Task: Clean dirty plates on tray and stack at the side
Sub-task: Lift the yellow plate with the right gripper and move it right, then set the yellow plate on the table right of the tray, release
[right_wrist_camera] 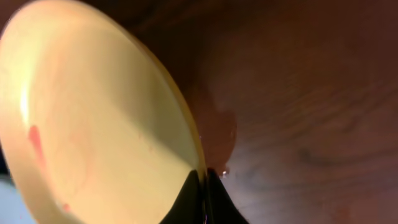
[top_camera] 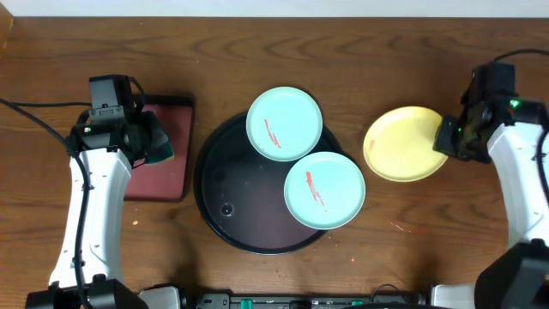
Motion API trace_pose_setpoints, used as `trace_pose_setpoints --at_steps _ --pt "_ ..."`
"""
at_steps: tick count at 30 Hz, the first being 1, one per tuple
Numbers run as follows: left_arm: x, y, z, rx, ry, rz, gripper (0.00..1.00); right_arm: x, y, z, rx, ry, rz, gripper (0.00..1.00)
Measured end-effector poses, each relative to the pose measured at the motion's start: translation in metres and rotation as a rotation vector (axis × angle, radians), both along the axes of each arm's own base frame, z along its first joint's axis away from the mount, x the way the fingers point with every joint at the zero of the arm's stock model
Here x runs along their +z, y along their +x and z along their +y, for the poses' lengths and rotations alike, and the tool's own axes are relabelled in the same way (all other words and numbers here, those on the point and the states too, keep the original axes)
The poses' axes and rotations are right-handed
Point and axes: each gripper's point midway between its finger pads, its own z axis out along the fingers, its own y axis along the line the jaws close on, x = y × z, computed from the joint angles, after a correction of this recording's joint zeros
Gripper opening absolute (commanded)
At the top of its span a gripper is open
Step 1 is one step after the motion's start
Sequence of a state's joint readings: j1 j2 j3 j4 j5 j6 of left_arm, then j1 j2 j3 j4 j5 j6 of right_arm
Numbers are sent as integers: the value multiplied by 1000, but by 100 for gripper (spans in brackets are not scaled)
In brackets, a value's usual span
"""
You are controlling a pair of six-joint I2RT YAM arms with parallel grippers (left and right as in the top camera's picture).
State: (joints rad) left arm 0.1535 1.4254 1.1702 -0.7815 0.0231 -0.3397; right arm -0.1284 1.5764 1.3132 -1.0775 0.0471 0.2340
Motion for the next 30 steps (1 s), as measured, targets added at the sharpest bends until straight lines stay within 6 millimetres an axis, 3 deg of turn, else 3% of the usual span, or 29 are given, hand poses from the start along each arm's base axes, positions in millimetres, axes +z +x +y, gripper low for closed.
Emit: trace_pose_setpoints --at_steps 3,7,12,18,21,25,30 --pt "0 0 0 0 0 -1 7 -38 -3 0 49 -13 5 1" --pt "0 1 0 0 0 -3 7 -66 -10 1 68 -16 11 5" --pt "0 1 0 0 1 -3 7 -81 -18 2 86 -16 24 39" --pt "0 1 0 0 0 -2 7 -74 -31 7 98 14 92 48" --pt "0 1 0 0 1 -2 7 -50 -24 18 116 83 86 50" --pt "0 1 0 -1 -1 -4 7 -12 3 48 192 217 -19 54" --pt "0 3 -11 -29 -54 -12 7 -10 -4 99 325 316 -3 56"
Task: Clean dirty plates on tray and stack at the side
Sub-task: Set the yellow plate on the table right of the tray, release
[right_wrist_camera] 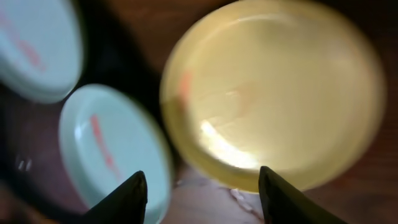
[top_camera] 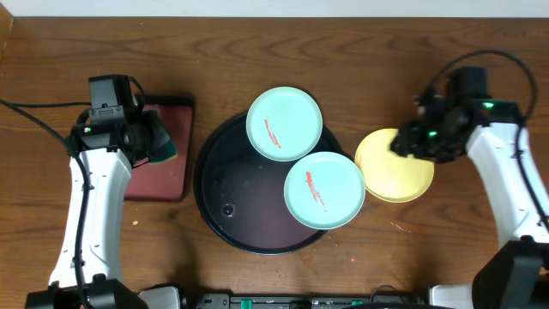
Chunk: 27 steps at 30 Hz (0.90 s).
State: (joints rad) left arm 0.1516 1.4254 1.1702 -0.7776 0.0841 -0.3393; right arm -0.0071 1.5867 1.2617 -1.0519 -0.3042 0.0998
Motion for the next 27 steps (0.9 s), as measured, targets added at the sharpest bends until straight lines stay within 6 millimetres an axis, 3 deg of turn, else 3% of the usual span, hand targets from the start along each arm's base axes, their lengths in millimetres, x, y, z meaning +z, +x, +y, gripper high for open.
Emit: trace_pose_setpoints --at_steps 5,11,12,17,27 --pt "-1 0 -16 -45 -21 3 7 -14 -15 47 135 35 56 56" --pt "4 -9 -27 -78 -5 52 7 -48 -29 73 216 -3 169 51" --pt "9 -11 -25 -74 7 58 7 -51 -30 75 218 -8 180 47" --pt "28 -12 -15 -56 64 60 7 -70 -37 77 233 -79 236 44" --pt "25 -13 -9 -55 102 88 7 -75 -30 68 201 -196 205 26"
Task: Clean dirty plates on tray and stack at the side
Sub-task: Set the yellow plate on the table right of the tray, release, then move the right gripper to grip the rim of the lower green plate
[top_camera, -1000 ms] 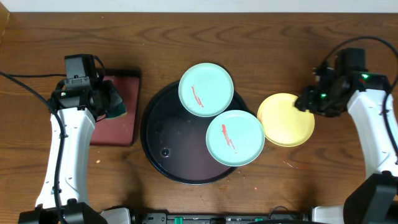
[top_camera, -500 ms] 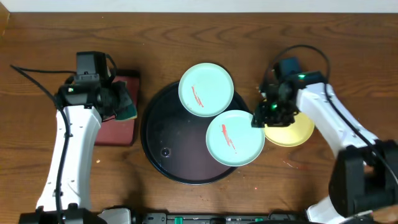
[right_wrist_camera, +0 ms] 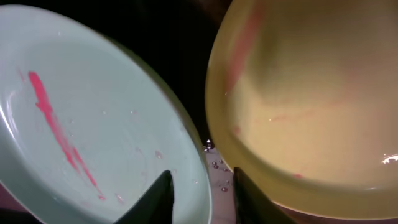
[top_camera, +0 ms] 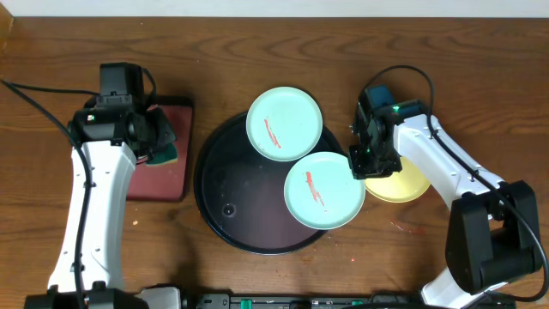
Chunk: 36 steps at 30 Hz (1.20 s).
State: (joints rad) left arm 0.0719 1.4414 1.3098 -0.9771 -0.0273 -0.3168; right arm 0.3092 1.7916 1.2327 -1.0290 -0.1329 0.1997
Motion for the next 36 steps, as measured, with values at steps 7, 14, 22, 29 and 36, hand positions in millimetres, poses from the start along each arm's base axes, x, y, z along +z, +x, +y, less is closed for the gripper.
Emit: trace_pose_setpoints --at_steps 7,14,22,29,36 --pt "-14 2 1 1 -1 46 8 -6 3 11 44 -20 -45 23" --pt "-16 2 1 -3 0 54 7 -18 -7 5 35 -60 -28 1" --pt "-16 2 1 -3 0 53 7 -18 -11 10 42 -61 -17 1" --pt "-14 5 1 -3 1 39 7 -10 -21 52 118 -1 -26 1" --pt "-14 6 1 -3 1 34 7 0 -15 102 31 83 -95 1"
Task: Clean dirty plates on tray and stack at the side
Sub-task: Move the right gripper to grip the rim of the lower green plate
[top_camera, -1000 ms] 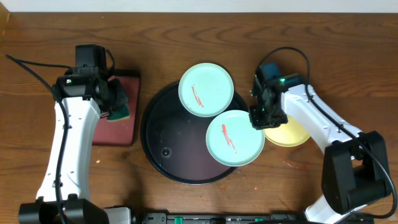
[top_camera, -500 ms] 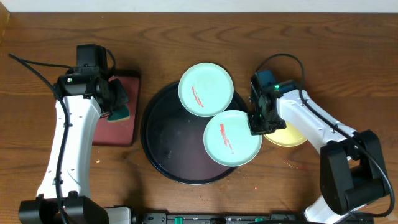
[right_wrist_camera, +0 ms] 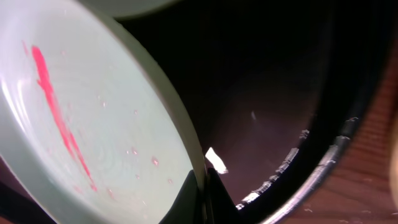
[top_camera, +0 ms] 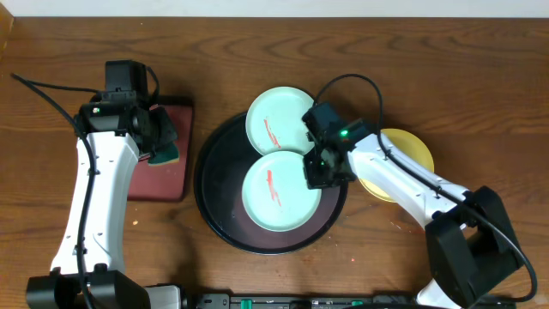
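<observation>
Two pale green plates carry red streaks. One (top_camera: 281, 120) lies over the far rim of the round black tray (top_camera: 214, 206). The other (top_camera: 279, 199) sits in the tray's middle, and my right gripper (top_camera: 316, 174) is shut on its right rim. In the right wrist view the fingertips (right_wrist_camera: 204, 194) pinch that rim, with the streaked plate (right_wrist_camera: 93, 124) on their left and the tray rim (right_wrist_camera: 323, 163) on their right. A yellow plate (top_camera: 410, 154) lies on the table right of the tray, partly under my right arm. My left gripper (top_camera: 161, 142) holds a green sponge (top_camera: 163, 153) over a dark red mat.
The dark red mat (top_camera: 163, 176) lies left of the tray. Red smears mark the wood (top_camera: 407, 227) near the front right. Cables trail from both arms.
My right gripper was open at the near plate's right rim, with that plate overhanging the tray's right edge. It is now shut on the rim, and the plate sits further left in the tray's middle.
First my right gripper was shut on the yellow plate's rim at the far right. Then it stood open above that plate, which lay closer to the tray. Later it was open at the near green plate's rim, and now it grips that plate, which sits in the tray's middle. My left gripper stayed over the mat with the sponge.
</observation>
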Motion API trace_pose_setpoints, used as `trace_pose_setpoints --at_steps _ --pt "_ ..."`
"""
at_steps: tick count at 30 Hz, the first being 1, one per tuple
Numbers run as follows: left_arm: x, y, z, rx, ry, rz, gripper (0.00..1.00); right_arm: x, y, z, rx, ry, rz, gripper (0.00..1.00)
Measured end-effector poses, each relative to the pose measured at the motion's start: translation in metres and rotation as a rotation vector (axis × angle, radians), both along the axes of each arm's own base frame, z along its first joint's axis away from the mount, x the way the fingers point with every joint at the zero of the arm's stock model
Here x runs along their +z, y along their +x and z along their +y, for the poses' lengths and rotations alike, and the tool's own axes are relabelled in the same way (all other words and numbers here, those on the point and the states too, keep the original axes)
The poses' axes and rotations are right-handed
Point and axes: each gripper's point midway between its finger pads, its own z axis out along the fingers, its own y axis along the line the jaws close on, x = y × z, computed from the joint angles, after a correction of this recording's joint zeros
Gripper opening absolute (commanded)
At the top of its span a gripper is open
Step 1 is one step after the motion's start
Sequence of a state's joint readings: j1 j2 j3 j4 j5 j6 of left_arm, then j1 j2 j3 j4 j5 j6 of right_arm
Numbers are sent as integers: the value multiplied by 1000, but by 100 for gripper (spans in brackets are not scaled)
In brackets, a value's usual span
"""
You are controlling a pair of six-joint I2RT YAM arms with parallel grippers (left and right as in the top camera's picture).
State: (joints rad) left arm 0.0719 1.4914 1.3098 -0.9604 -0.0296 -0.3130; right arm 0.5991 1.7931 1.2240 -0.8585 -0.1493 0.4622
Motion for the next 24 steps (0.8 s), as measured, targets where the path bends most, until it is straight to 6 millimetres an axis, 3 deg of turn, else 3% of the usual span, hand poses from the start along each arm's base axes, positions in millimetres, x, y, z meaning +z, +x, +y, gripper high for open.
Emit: trace_pose_setpoints --at_steps 6,10,16,24 --pt "0 0 -1 -2 0 0 7 0 -3 19 -59 24 -8 1" --pt "0 1 -6 -19 0 0 7 -16 -15 26 -57 -2 45 1" --pt "0 2 -26 -77 -1 2 7 -24 -18 26 -69 -11 73 18" --pt "-1 -1 -60 -156 -9 7 7 -30 -18 27 -74 -15 80 13"
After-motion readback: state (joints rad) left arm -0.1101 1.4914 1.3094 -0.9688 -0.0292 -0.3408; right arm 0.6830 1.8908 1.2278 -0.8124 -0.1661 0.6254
